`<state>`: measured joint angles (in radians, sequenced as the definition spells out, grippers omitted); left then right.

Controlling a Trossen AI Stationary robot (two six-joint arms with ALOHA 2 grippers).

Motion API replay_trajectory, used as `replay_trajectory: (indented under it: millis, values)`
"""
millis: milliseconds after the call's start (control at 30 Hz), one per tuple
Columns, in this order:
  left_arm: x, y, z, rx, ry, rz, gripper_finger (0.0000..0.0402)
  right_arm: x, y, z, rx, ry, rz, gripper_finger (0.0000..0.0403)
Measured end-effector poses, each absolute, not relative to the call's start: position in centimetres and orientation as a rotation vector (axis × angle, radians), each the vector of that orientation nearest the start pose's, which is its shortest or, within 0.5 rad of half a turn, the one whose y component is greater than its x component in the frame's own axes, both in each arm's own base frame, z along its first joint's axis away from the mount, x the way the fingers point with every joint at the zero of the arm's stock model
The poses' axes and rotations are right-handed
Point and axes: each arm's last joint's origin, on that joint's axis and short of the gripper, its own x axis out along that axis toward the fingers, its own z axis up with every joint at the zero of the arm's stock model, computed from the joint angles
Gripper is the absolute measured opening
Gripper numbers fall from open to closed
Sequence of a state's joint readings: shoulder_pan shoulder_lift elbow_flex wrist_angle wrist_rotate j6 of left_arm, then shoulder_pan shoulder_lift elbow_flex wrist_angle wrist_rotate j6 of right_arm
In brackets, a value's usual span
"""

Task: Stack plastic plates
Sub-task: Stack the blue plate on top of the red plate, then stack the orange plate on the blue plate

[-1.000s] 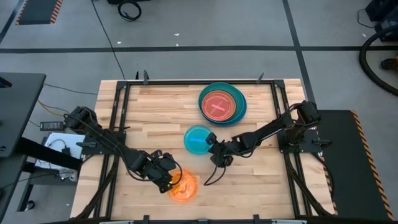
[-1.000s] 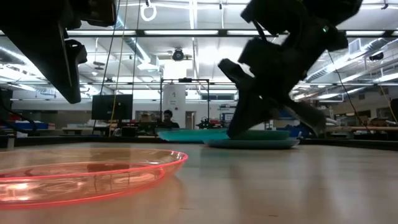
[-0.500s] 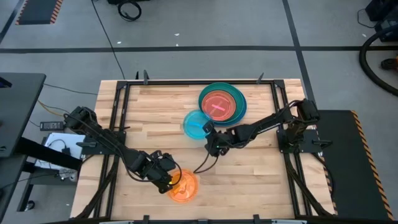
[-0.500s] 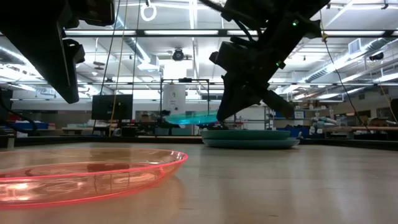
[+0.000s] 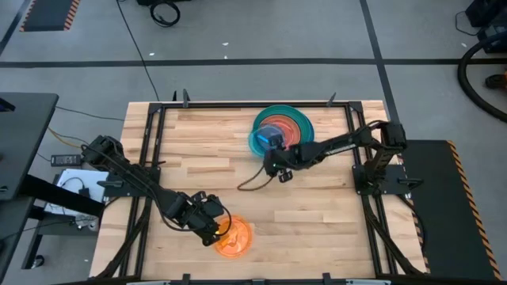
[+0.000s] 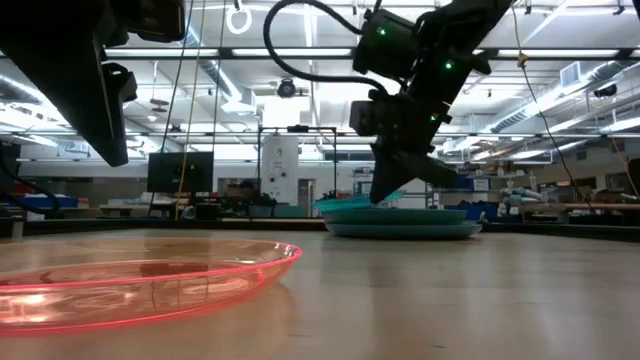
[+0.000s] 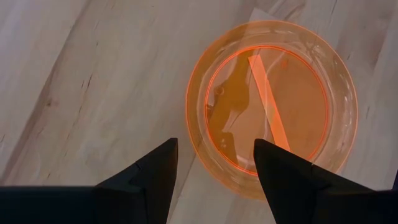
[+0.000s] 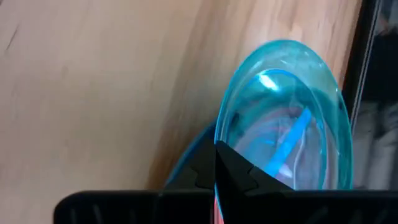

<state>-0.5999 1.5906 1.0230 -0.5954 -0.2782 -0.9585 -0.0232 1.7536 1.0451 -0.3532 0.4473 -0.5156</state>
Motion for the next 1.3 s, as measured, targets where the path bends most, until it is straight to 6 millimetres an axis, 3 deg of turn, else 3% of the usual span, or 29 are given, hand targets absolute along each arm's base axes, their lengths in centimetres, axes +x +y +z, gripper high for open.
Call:
replay_trajectory:
  millis: [300,567,733,1000,1167,1300]
  values:
    - [25.4,-16.4,19.9,-0.363,1.066,0.234,0.0217,32.4,-5.8,19.4,-0.339,1.062,-0.242,0.0009]
    - [25.3,-16.4,19.9,-0.352,1.067,0.229,0.0217,31.8,-8.3,17.7,-0.159,1.141,-0.166,0.0009]
    - [25.4,-16.3,19.9,-0.355,1.065,0.232,0.0217,32.0,-8.5,16.9,-0.202,1.167,-0.145,0.0028]
    - [25.4,-16.3,19.9,-0.361,1.053,0.245,0.0217,31.7,-8.2,17.3,-0.252,1.186,-0.168,0.0118]
    - [25.4,-16.3,19.9,-0.362,1.053,0.244,0.0217,31.5,-6.7,18.3,-0.260,1.173,-0.152,0.0162]
    - [25.3,-16.5,19.9,-0.369,1.053,0.244,0.0217,31.6,-4.5,19.2,-0.301,1.137,-0.115,0.0172]
